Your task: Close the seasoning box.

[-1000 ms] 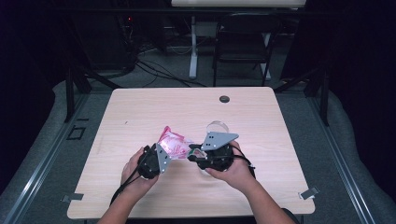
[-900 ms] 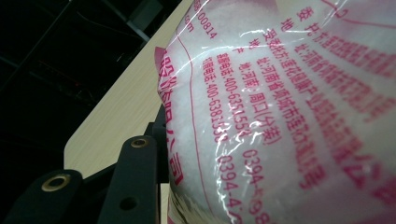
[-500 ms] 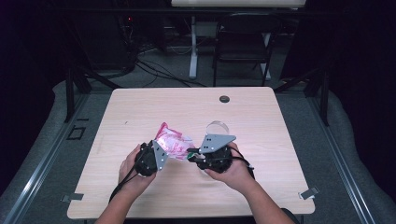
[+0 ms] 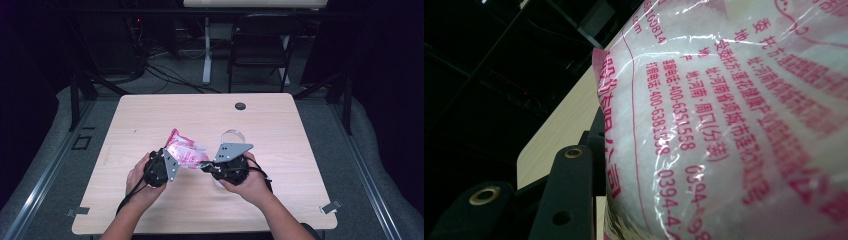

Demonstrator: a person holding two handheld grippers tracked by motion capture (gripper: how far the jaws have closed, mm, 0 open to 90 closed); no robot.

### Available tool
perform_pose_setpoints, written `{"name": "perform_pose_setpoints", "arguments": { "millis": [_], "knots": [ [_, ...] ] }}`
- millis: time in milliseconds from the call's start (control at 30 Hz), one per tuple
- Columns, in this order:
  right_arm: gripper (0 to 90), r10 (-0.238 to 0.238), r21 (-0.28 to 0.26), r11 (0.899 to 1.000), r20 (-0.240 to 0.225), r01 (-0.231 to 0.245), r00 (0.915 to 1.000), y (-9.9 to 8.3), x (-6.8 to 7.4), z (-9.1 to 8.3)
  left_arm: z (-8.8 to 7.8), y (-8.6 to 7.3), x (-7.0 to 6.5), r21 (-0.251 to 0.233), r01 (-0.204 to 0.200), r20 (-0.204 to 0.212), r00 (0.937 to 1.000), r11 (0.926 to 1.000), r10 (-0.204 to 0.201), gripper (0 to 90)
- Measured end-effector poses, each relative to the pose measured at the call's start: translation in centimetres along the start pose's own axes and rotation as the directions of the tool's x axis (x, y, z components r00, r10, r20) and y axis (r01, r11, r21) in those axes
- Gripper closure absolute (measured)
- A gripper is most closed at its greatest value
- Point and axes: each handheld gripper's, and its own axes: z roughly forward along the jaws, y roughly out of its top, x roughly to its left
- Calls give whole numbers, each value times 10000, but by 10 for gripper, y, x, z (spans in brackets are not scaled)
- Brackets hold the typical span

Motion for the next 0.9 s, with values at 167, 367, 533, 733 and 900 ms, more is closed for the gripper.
{"name": "perform_pose_setpoints", "arguments": {
  "millis": [167,367,533,733,900],
  "knots": [
    [890,234,29,9997,-122,-234,9997,-1,-1,0,1,1,0,-30,-84,-122,9999,10000,83,622],
    [896,586,101,9982,-202,-584,9981,-2,-3,1,2,2,0,-15,-141,-158,9998,9999,141,622],
    [897,670,178,9976,-215,-667,9975,-2,-4,1,4,2,0,-7,-142,-177,9997,9999,142,622],
    [899,910,227,9956,-235,-905,9956,-3,-6,0,5,3,-1,-9,-217,-229,9995,9998,216,622],
    [900,1179,134,9930,-280,-1176,9926,-4,-8,0,5,5,-1,-59,-313,-345,9989,9995,310,622]
  ]
}}
